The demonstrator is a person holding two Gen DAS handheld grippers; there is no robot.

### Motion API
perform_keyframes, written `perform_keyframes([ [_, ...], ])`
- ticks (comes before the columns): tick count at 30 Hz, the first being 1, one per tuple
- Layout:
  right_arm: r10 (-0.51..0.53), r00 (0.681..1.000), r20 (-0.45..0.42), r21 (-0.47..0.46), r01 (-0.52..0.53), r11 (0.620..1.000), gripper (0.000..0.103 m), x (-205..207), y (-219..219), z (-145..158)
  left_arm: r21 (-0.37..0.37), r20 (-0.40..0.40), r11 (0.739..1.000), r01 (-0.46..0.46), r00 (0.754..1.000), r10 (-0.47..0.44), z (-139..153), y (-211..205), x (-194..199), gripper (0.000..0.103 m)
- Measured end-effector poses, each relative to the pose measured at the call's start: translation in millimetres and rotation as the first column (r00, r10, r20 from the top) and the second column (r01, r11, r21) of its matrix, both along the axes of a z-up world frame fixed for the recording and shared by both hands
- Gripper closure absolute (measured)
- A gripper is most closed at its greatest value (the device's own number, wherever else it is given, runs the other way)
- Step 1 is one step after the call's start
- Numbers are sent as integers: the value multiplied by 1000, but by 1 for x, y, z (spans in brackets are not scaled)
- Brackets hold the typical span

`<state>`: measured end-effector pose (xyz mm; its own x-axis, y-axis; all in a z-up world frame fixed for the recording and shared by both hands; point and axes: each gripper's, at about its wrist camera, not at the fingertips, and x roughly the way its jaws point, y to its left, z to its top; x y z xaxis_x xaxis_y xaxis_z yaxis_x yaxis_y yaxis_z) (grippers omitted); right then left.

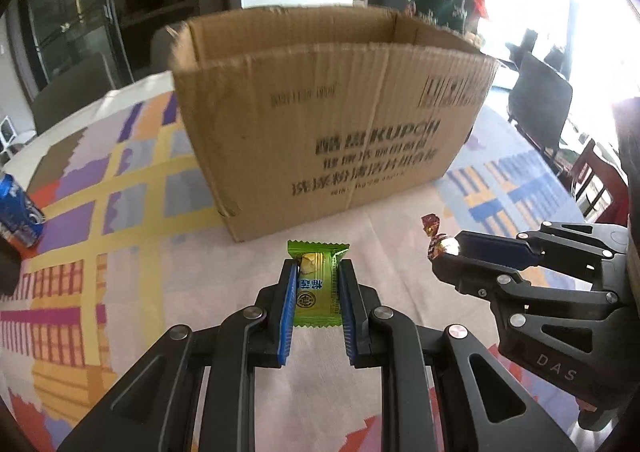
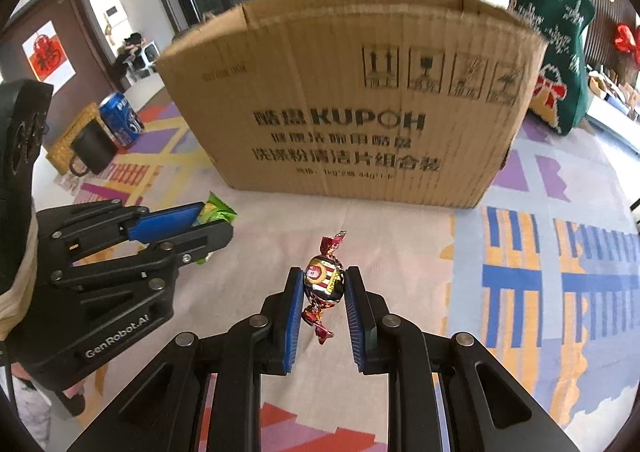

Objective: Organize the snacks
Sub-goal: 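Carry both candies over the box and open both tools to drop them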

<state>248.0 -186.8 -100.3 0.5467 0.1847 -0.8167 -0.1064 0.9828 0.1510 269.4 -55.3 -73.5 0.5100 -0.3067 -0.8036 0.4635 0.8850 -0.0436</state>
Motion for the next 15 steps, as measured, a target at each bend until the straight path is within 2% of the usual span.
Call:
perform_keyframes([
  [15, -8, 991, 136, 16, 6, 1000, 81, -27, -9, 53, -74, 117, 995, -71, 990, 80, 58, 5, -32, 82],
])
